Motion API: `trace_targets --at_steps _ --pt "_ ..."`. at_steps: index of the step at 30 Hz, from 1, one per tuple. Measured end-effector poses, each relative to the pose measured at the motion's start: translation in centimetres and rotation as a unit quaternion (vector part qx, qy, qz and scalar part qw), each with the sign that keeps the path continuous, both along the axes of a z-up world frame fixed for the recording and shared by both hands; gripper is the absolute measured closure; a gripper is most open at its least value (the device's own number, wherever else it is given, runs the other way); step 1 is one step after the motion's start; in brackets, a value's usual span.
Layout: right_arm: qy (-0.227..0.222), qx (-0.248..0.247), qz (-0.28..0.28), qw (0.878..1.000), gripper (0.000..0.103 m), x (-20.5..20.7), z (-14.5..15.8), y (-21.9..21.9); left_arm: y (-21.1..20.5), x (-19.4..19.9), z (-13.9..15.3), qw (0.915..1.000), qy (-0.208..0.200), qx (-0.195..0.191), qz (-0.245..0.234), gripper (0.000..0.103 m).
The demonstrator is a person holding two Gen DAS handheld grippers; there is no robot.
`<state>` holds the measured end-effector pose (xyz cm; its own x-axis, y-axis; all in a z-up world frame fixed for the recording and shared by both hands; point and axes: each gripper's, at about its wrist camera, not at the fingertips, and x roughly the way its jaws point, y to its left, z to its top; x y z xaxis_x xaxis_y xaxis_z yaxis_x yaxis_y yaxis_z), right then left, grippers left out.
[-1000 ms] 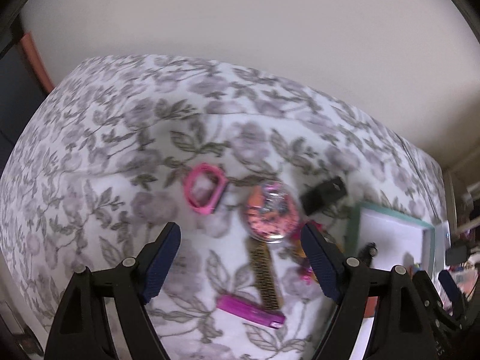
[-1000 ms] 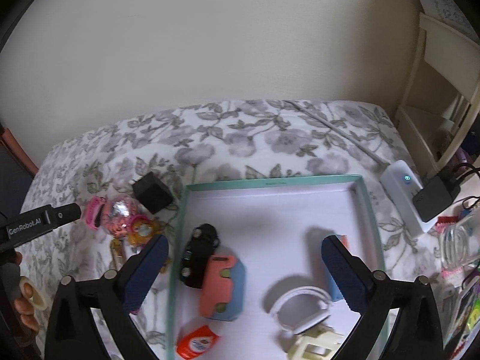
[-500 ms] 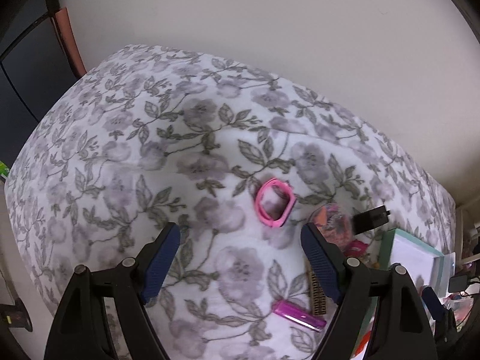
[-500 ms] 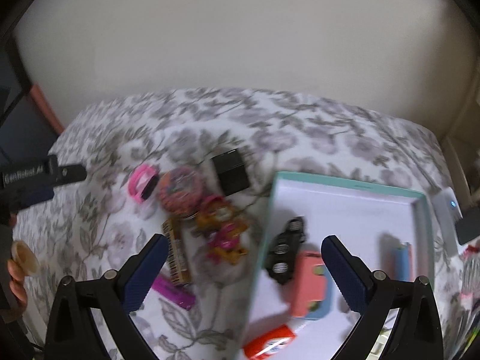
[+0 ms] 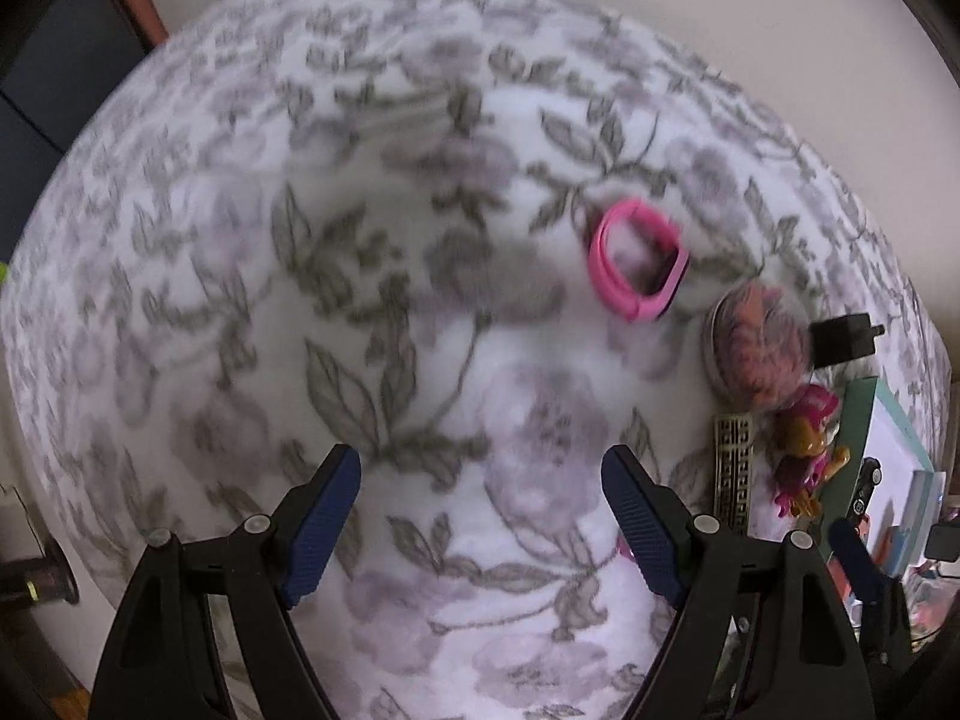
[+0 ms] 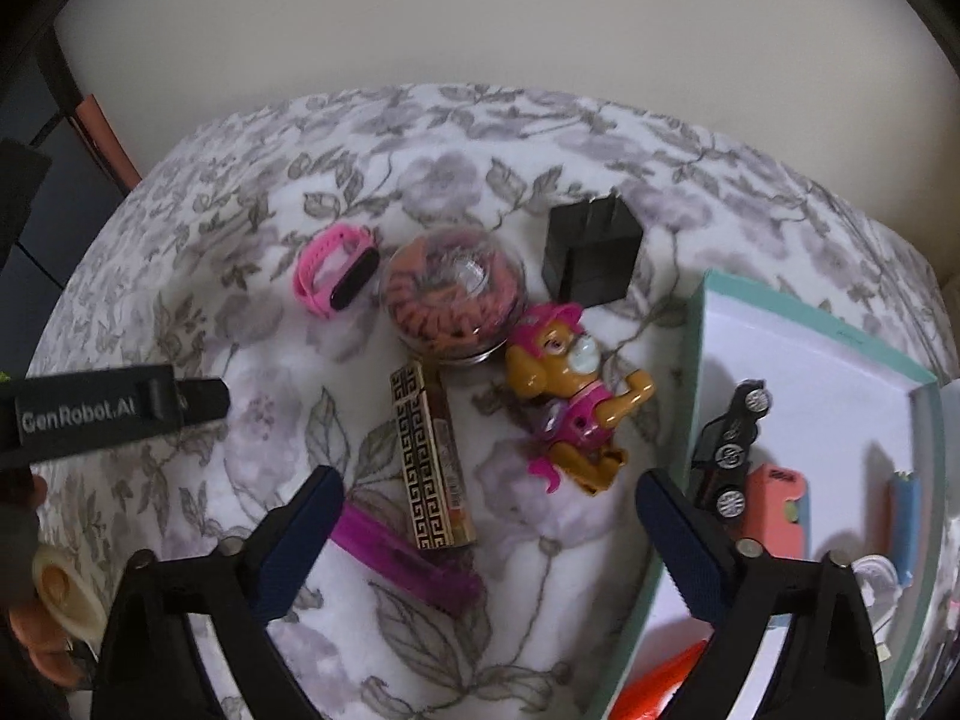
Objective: Organize rigid objects
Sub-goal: 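Move both grippers back over the remaining toy pile, then grasp the gold rectangular box with the right gripper while the left approaches the magenta stick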
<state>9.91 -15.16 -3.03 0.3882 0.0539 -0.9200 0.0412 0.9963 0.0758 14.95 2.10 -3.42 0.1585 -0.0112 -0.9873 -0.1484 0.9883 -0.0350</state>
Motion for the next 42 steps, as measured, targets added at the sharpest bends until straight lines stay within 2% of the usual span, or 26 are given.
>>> trace_targets --at_steps 3,9,11,13,16,23,32,36,42 --pt "0.004 -0.005 0.01 1.0 0.016 0.0 -0.6 0.5 -0.3 -0.5 -0.8 0.9998 0.016 -0.01 -0.001 0.02" --pt "0.008 -0.021 0.017 1.0 0.03 0.0 -1.6 1.1 -1.2 -1.2 -1.2 0.9996 0.027 -0.007 -0.008 0.02" --pt "0.013 -0.014 0.013 1.0 0.041 0.0 -1.9 0.9 -1.7 -1.3 -1.3 0.9994 0.03 -0.009 -0.01 0.02" --pt "0.015 -0.008 0.008 1.0 0.043 0.0 -2.1 0.8 -2.5 -1.4 -1.5 0.9993 0.033 -0.013 -0.011 0.02" --pt "0.016 0.012 0.01 1.0 0.054 -0.1 -2.1 0.7 -3.1 -1.7 -1.5 0.9993 0.033 -0.014 -0.013 0.02" --pt "0.019 0.029 0.022 0.999 0.069 -0.2 -2.4 0.7 -4.8 -2.1 -1.4 0.9988 0.04 -0.021 -0.021 0.02" --pt "0.031 0.043 0.016 0.998 0.072 -0.7 -2.4 -1.1 -9.0 -3.0 -1.5 0.9977 0.039 -0.019 -0.051 0.02" --pt "0.035 0.056 0.008 0.998 0.072 -0.8 -2.5 -1.9 -10.5 -3.2 -1.3 0.9972 0.036 -0.019 -0.062 0.025" --pt "0.036 0.067 0.009 0.997 0.072 -1.1 -2.6 -2.4 -13.2 -3.4 -1.0 0.9972 0.023 -0.01 -0.071 0.027"
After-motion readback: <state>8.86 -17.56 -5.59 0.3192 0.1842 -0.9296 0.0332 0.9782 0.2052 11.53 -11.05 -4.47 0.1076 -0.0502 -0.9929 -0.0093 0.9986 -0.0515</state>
